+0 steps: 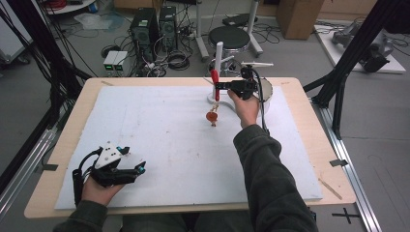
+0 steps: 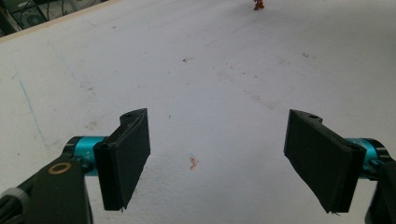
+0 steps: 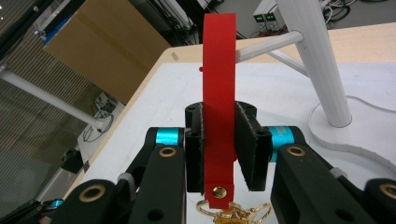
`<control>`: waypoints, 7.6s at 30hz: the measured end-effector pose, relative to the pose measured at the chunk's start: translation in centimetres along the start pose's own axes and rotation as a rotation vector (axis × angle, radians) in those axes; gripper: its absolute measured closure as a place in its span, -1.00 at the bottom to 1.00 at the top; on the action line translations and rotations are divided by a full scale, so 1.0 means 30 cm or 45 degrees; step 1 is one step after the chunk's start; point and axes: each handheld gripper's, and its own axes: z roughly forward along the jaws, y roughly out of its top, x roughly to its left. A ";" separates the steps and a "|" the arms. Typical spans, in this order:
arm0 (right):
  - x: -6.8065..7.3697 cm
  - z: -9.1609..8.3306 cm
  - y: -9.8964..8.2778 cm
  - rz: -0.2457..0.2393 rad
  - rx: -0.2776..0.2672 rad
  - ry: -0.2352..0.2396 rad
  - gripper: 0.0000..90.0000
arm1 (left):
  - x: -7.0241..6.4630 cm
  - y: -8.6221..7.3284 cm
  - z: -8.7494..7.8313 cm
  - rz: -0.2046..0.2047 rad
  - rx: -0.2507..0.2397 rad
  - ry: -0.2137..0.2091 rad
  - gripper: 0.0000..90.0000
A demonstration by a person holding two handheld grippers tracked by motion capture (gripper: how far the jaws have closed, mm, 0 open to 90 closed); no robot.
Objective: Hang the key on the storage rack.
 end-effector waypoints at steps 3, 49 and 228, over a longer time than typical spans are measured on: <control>-0.009 -0.001 0.001 0.015 -0.002 -0.005 0.66 | -0.001 0.000 0.000 0.001 0.000 0.004 -0.49; -0.076 -0.029 -0.007 0.052 -0.007 -0.155 0.36 | 0.000 0.000 0.005 0.002 0.010 0.005 -0.49; 0.031 -0.349 -0.575 -0.557 0.128 -0.225 -0.75 | -0.004 -0.012 -0.009 -0.016 0.032 0.008 -0.50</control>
